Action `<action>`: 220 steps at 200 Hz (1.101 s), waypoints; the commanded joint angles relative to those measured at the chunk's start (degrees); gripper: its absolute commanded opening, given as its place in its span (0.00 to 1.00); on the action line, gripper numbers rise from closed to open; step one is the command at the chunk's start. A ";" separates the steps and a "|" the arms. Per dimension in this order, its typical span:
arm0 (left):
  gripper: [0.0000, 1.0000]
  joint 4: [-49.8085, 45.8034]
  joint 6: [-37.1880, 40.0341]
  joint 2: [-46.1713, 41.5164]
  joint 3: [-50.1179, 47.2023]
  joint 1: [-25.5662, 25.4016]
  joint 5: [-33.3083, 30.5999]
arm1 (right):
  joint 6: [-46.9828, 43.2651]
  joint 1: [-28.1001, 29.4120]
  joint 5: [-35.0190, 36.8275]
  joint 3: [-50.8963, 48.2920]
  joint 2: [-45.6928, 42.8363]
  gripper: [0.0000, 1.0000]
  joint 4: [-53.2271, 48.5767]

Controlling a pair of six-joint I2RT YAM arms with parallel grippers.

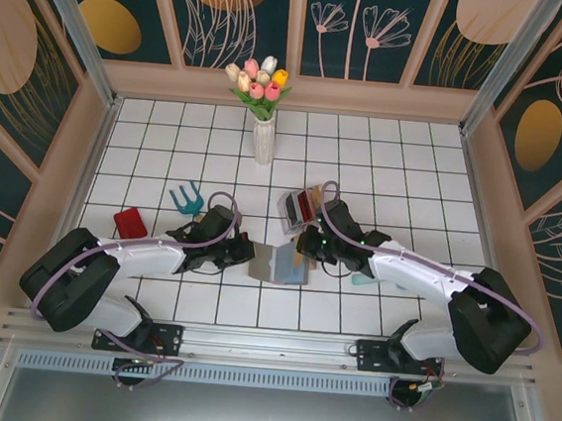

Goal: Put the credit cards into the card holder
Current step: Open the card holder at the center of the table, then flip over the card slot in the card holder.

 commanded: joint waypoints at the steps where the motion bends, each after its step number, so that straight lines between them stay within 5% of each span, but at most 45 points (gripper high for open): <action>1: 0.01 1.42 -1.17 0.29 -0.50 -0.25 -0.42 | -0.45 0.07 6.85 1.47 -1.97 0.02 -7.00; 35: 0.01 0.58 -0.91 0.27 -0.58 -0.32 -0.59 | -0.99 0.03 12.61 1.57 -3.79 0.02 -10.29; 86: 0.01 0.47 -0.86 0.85 -0.38 -0.29 -0.33 | -2.71 0.10 5.23 -0.42 -4.01 0.01 -3.43; 168: 0.01 0.01 -0.69 1.08 -0.74 -0.23 -0.59 | -3.06 0.69 6.82 -0.80 1.03 0.00 -4.36; 220: 0.01 0.70 -0.60 2.19 -0.76 -0.37 -0.18 | -1.34 0.73 0.28 -2.23 0.27 0.00 2.60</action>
